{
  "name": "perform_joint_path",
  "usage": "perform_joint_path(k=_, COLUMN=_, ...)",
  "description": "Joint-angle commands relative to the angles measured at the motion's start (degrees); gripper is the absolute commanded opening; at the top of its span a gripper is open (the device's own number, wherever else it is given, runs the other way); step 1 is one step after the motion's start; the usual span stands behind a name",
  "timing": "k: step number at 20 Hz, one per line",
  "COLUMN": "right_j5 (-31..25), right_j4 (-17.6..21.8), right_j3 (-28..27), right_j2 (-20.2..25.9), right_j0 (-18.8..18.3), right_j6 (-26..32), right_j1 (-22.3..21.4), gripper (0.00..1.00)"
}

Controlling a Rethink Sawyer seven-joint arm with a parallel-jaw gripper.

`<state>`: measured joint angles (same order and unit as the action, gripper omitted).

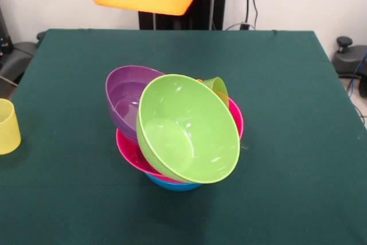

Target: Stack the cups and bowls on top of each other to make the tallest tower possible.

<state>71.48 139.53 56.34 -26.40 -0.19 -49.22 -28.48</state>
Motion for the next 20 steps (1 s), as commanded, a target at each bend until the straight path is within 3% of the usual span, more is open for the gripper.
perform_joint_path(k=1, right_j5=-6.66, right_j4=-6.61, right_j3=0.29, right_j2=10.45, right_j0=-0.59, right_j6=4.64, right_j1=1.36, gripper=0.00)
perform_joint_path(k=9, right_j5=-10.80, right_j4=-6.27, right_j3=-0.24, right_j2=8.37, right_j0=0.78, right_j6=3.49, right_j1=5.05, gripper=0.00)
perform_joint_path(k=20, right_j5=-21.01, right_j4=-8.90, right_j3=-2.90, right_j2=10.48, right_j0=-0.21, right_j6=5.82, right_j1=8.82, gripper=0.00)
